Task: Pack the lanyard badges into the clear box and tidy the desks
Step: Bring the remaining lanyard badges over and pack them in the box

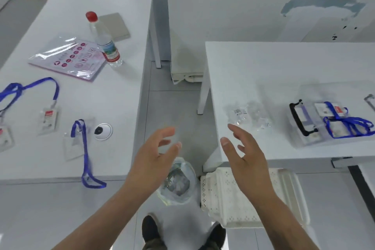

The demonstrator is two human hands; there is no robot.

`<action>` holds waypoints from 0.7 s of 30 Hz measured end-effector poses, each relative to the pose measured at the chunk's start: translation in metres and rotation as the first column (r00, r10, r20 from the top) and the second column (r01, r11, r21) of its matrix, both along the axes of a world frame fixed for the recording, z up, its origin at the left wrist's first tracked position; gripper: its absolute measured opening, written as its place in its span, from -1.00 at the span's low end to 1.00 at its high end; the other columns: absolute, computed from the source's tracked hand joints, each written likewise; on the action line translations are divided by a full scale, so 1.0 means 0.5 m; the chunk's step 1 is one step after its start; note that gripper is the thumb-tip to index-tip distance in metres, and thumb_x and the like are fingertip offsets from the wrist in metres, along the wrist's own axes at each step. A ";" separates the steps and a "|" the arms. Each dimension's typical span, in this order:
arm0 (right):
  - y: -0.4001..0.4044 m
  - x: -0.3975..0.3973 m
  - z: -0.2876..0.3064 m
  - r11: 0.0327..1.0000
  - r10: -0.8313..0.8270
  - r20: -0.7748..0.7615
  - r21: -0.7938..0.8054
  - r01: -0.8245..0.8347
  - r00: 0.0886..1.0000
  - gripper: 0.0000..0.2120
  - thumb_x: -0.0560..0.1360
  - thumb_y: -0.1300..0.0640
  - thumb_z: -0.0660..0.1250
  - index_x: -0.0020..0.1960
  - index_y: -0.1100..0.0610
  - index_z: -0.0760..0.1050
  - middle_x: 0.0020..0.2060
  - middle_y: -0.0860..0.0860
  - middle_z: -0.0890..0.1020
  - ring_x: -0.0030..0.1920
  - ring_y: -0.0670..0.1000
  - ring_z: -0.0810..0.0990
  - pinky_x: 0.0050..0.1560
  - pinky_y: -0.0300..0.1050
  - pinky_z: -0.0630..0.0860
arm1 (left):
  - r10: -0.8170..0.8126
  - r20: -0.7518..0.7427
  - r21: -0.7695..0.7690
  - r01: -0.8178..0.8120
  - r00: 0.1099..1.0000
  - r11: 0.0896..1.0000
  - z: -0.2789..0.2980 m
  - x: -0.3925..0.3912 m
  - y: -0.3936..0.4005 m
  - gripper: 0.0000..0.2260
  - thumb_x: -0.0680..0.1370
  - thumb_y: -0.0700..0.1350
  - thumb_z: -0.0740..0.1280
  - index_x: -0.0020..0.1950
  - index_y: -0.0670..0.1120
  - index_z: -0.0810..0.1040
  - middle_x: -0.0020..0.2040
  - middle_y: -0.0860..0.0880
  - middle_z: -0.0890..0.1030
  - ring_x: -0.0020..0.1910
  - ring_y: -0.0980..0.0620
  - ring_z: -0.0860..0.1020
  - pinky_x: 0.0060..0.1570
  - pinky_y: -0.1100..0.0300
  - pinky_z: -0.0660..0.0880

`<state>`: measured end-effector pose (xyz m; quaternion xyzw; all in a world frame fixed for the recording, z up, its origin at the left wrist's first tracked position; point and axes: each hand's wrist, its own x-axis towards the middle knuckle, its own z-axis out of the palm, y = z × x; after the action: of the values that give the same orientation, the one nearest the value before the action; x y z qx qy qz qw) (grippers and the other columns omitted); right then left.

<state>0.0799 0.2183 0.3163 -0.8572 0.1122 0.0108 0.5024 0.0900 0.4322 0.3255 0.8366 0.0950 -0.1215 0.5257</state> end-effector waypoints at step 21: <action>0.410 0.012 -0.086 0.943 0.322 -0.217 -0.010 -0.332 0.922 -0.68 0.54 -0.15 0.27 0.29 -0.25 0.40 0.12 -0.38 0.50 0.14 -0.30 0.48 0.20 -0.12 0.47 | 0.322 -0.118 0.149 -0.304 0.939 0.941 -0.113 -0.060 0.424 -0.76 0.59 -0.09 0.30 0.23 0.13 0.47 0.13 0.24 0.55 0.01 0.23 0.56 -0.24 0.36 0.45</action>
<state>0.0861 0.4232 0.2735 -0.8692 0.0208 0.1833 0.4587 0.0602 0.6441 0.2692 0.8323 0.2714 -0.0885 0.4751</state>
